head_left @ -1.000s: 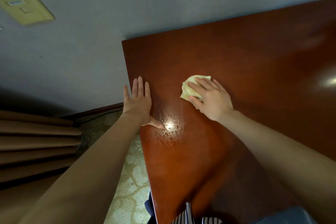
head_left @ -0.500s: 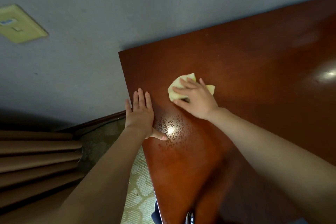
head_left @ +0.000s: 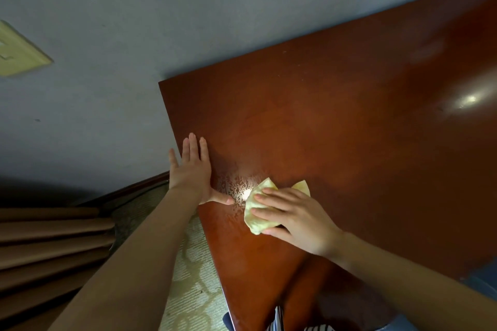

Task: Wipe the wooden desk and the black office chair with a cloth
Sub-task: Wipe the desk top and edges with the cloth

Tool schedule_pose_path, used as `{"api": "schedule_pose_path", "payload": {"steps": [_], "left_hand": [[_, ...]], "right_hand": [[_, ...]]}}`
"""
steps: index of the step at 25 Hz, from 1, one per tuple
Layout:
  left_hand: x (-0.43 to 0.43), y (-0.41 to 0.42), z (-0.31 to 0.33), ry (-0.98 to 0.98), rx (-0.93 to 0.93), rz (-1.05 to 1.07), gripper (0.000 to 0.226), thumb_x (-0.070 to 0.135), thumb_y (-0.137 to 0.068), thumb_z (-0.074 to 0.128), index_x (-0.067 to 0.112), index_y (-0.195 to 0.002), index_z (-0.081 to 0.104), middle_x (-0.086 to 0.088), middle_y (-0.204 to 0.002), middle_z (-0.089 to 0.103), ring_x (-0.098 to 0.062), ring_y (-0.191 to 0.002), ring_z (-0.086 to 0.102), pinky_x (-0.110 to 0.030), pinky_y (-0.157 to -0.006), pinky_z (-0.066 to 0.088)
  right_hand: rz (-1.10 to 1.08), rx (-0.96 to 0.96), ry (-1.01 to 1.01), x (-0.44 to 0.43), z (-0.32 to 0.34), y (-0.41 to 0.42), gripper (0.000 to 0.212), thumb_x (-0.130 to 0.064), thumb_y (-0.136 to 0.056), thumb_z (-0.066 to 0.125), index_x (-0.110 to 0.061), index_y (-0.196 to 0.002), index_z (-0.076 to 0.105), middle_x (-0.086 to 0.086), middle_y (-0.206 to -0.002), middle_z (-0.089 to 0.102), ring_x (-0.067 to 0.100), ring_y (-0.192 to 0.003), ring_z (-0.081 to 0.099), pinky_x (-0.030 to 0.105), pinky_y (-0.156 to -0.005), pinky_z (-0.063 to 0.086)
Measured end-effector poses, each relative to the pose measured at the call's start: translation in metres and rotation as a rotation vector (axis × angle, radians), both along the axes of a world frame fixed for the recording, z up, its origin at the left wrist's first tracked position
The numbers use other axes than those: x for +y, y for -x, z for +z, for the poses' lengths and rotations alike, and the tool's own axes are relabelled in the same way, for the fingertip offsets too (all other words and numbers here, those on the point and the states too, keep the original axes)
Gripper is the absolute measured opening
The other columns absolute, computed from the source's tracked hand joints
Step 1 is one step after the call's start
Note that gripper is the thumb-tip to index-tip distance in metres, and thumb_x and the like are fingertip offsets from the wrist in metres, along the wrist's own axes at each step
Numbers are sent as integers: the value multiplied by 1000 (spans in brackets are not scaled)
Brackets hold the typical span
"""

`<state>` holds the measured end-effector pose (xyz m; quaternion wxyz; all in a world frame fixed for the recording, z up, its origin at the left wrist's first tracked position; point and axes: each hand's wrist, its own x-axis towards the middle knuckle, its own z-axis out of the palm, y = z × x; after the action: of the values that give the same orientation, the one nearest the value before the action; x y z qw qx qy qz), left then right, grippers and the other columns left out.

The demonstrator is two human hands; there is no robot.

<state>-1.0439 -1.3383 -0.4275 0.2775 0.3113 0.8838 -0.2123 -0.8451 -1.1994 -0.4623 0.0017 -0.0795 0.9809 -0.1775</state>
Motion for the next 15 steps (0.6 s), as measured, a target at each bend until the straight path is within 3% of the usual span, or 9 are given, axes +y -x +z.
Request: {"api": "schedule_pose_path", "payload": {"steps": [8, 15], "left_hand": [[34, -2, 4, -42, 77, -108, 140, 90, -57, 44, 2, -146, -18, -23, -155, -17, -37, -145, -9, -62, -112, 0], [87, 8, -3, -34, 50, -47, 149, 89, -51, 51, -2, -142, -24, -29, -151, -24, -40, -141, -20, -61, -111, -3]], "right_hand": [[-302, 51, -111, 58, 0, 32, 39, -43, -87, 60, -28, -123, 63, -5, -135, 55, 14, -125, 51, 36, -108, 36], [-482, -52, -132, 133, -2, 84, 45, -45, -93, 49, -33, -136, 48, -6, -146, 42, 13, -137, 35, 32, -116, 11]]}}
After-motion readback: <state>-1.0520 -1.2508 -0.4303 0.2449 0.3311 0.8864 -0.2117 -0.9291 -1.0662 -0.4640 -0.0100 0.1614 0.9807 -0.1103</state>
